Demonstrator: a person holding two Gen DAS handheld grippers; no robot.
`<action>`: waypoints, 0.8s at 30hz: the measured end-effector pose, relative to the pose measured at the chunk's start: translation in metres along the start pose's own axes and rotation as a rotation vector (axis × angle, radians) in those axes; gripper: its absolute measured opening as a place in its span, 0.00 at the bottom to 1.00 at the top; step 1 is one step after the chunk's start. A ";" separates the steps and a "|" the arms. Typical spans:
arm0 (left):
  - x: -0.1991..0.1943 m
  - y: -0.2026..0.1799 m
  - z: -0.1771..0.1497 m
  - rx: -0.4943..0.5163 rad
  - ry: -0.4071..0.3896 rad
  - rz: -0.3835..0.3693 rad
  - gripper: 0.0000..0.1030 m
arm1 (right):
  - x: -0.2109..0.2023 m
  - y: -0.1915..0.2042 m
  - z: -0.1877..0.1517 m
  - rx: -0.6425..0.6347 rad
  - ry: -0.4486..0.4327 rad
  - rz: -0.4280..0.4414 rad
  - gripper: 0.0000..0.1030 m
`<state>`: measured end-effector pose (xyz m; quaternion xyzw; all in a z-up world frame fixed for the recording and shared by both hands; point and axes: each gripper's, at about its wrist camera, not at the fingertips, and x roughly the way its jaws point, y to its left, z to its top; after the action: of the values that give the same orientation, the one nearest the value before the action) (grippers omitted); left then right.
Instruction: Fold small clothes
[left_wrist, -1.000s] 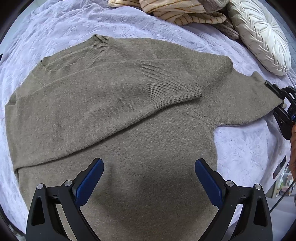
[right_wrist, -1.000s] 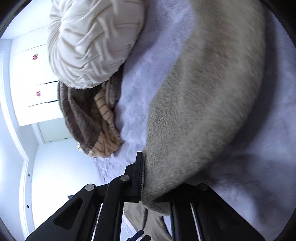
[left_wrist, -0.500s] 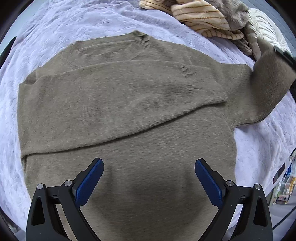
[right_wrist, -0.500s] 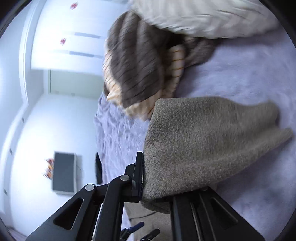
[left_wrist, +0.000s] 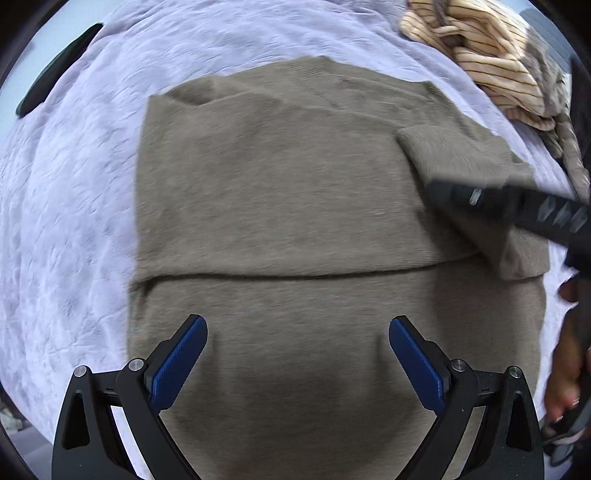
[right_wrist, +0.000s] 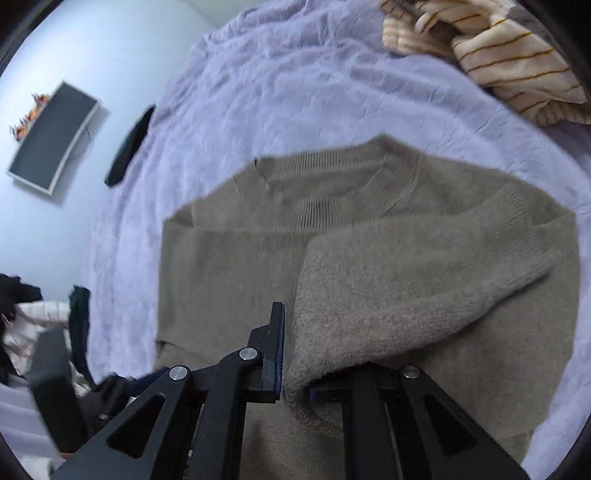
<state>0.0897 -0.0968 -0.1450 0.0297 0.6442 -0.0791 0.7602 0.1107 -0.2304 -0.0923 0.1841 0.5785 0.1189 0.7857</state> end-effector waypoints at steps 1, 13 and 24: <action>0.001 0.009 -0.002 -0.010 0.002 0.005 0.97 | 0.020 0.003 -0.009 0.001 0.049 -0.039 0.15; -0.002 0.055 0.003 -0.060 -0.032 -0.024 0.97 | -0.023 -0.069 -0.031 0.457 -0.105 0.110 0.65; -0.022 0.089 -0.038 -0.097 -0.027 0.017 0.97 | -0.017 0.005 0.014 0.227 -0.146 0.115 0.14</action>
<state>0.0638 -0.0020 -0.1352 -0.0028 0.6368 -0.0419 0.7699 0.1189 -0.2350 -0.0718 0.3126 0.5180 0.0839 0.7918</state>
